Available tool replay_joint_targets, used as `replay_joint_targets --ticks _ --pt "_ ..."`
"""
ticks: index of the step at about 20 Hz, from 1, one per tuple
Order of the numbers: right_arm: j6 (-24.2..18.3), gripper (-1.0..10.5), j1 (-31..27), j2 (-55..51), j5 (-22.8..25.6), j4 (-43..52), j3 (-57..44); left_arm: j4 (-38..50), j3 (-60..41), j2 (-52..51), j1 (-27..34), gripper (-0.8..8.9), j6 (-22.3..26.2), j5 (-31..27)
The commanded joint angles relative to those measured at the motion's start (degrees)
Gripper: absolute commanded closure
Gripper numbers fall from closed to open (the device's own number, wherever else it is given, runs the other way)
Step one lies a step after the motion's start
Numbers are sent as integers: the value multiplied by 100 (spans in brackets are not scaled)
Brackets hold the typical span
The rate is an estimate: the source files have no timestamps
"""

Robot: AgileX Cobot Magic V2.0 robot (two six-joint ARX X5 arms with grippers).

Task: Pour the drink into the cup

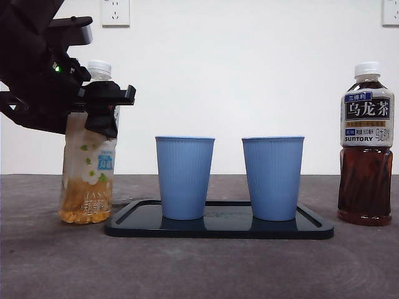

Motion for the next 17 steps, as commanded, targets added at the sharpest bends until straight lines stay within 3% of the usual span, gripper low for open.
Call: replay_joint_targets --ticks 1,4,6,10,12,17 --pt "63 511 28 17 13 42 68 190 81 11 -31 460 0 -26" --pt "61 511 28 15 11 42 68 173 83 -114 -31 453 4 -26" --pt "61 511 28 17 11 42 68 92 87 -358 -31 370 4 -31" --pt "61 511 28 17 -9 42 68 -533 92 -1204 -74 347 -9 -28" --pt "61 511 28 15 -42 42 68 -1298 179 -1751 -157 347 -26 -26" --pt "-144 511 28 17 -632 42 68 -3884 868 -3042 -389 348 -151 289"
